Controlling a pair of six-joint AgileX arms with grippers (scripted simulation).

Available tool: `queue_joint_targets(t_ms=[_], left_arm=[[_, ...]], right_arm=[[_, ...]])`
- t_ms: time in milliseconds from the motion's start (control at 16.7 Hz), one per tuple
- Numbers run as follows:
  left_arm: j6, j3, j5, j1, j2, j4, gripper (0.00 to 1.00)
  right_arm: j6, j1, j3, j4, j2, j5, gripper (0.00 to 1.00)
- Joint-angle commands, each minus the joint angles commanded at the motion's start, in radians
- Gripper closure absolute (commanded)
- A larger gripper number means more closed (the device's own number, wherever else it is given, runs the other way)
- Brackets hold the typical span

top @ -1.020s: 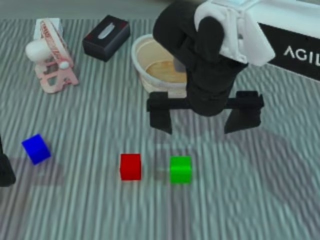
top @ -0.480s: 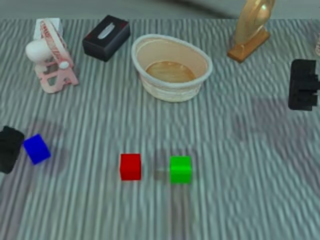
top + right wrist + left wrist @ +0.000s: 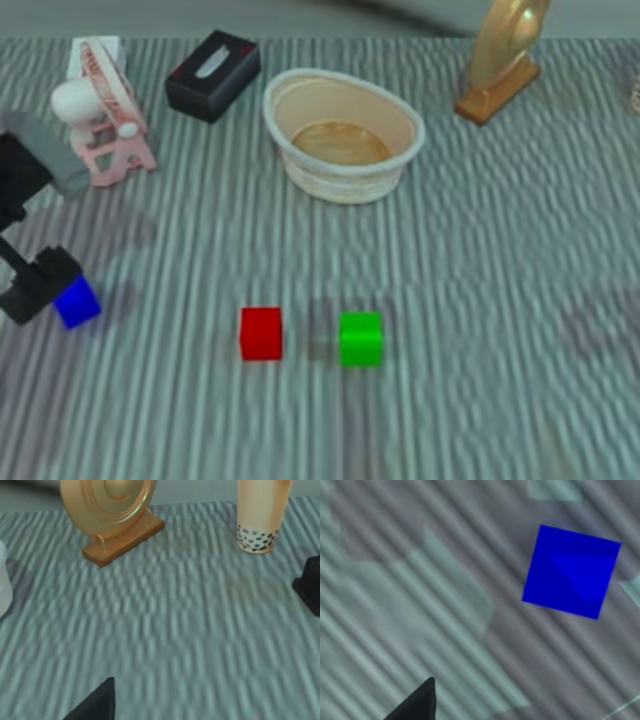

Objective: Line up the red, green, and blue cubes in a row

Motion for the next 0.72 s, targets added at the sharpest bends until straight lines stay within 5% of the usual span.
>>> queue_joint_targets(t_ms=[420, 720], left_arm=[[0.159, 0.255, 0.002, -0.018, 0.326, -0.179, 0.0], [0.174, 0.282, 0.003, -0.02, 0.355, -0.195, 0.0]], right_arm=[[-0.102, -0.12, -0.313, 0.286, -0.345, -0.105, 0.0], [-0.11, -0.131, -0.342, 0.316, -0.373, -0.12, 0.0]])
